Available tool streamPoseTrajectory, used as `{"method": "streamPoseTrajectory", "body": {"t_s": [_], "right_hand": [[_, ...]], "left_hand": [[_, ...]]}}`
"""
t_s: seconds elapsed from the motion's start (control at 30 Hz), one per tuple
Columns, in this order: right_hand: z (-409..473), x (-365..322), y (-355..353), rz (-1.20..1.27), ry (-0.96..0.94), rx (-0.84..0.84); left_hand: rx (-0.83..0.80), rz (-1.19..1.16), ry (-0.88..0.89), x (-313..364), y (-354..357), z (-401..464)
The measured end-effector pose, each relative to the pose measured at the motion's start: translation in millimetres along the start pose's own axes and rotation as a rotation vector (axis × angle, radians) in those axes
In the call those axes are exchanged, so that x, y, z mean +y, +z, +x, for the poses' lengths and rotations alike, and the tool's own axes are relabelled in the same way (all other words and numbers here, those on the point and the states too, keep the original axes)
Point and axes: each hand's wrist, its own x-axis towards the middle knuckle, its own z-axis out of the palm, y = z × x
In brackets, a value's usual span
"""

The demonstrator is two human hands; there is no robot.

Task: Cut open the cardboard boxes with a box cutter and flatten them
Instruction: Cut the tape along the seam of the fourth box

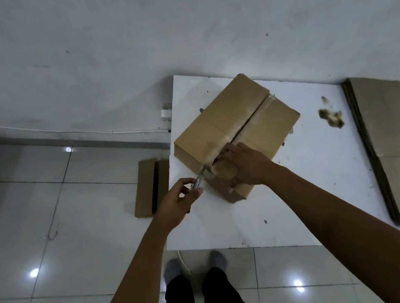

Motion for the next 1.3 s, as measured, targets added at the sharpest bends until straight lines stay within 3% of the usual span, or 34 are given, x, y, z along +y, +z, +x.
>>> {"method": "streamPoseTrajectory", "body": {"t_s": [0.23,0.33,0.57,1.0,1.3], "right_hand": [[-10,2,9,0.066,-0.046,0.167],[-8,3,10,0.085,-0.044,0.194],[-5,8,22,0.187,0.012,0.183],[-1,10,26,0.216,0.001,0.185],[1,11,28,0.223,-0.021,0.195]], "left_hand": [[0.049,0.035,0.084,8,7,9],[0.039,0.030,0.041,10,5,15],[-0.066,-0.045,-0.016,5,4,7],[0.056,0.027,-0.003,-7,39,-10],[0.101,-0.008,-0.138,-1,56,-10]]}}
